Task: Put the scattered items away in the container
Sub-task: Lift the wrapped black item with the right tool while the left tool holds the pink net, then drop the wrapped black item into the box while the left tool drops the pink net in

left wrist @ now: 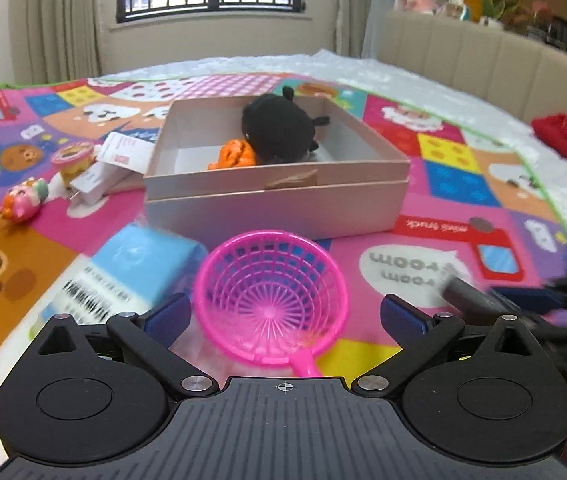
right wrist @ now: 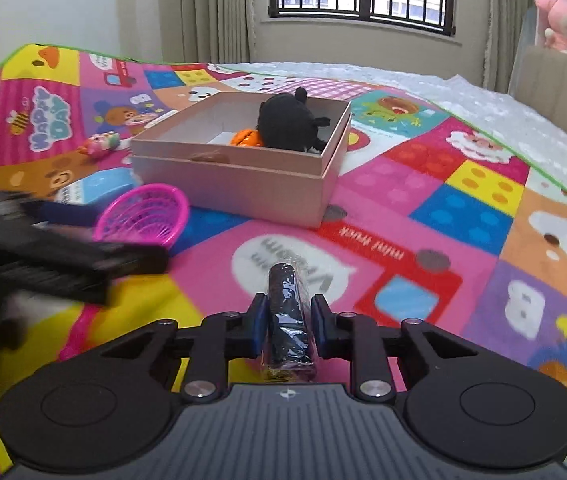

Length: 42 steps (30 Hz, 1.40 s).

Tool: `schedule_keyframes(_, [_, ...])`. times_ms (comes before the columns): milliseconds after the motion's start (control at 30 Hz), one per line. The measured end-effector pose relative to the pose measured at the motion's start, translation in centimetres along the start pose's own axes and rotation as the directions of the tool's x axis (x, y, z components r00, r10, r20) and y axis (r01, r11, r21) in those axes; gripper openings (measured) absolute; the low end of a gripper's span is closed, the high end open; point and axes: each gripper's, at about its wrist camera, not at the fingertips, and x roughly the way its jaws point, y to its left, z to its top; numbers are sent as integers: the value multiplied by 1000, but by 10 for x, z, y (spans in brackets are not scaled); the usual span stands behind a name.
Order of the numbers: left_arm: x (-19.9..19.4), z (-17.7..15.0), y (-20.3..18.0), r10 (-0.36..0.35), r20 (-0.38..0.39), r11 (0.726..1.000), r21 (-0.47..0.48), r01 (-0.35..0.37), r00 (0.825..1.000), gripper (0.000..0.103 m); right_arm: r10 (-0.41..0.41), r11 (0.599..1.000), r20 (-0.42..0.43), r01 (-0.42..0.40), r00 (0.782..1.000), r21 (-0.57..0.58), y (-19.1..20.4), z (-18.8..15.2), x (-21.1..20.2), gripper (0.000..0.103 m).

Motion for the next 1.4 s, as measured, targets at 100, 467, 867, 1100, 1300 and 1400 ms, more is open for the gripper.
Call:
schedule_keyframes(100, [8, 0, -2, 15, -8, 1000, 6, -15, 1000, 102, 10, 1000, -10, -10, 1000, -24, 5, -6, -4, 23])
schedule_keyframes(467, [-8, -13, 7, -17, -25, 1000, 7, 17, 1000, 86, -17, 998, -8, 16, 1000, -60, 13, -7, 8, 43])
schedule_keyframes(867, [-80, -30, 20, -82, 44, 995, 54, 80, 996, 86, 27, 996, -33, -30, 999, -89, 24, 9, -16, 22])
schedule_keyframes(1100, [-109, 30, 32, -134, 218, 989, 84, 119, 967, 86, 71, 996, 128, -63, 989, -59, 20, 59, -59, 22])
schedule_keyframes(1300, [-82, 99, 47, -168, 269, 986, 24, 168, 948, 86, 76, 997, 288, -71, 955, -29, 6, 117, -69, 22])
schedule_keyframes(1400, [-58, 132, 58, -187, 264, 980, -22, 200, 946, 86, 76, 996, 318, -84, 945, 10, -4, 144, -51, 22])
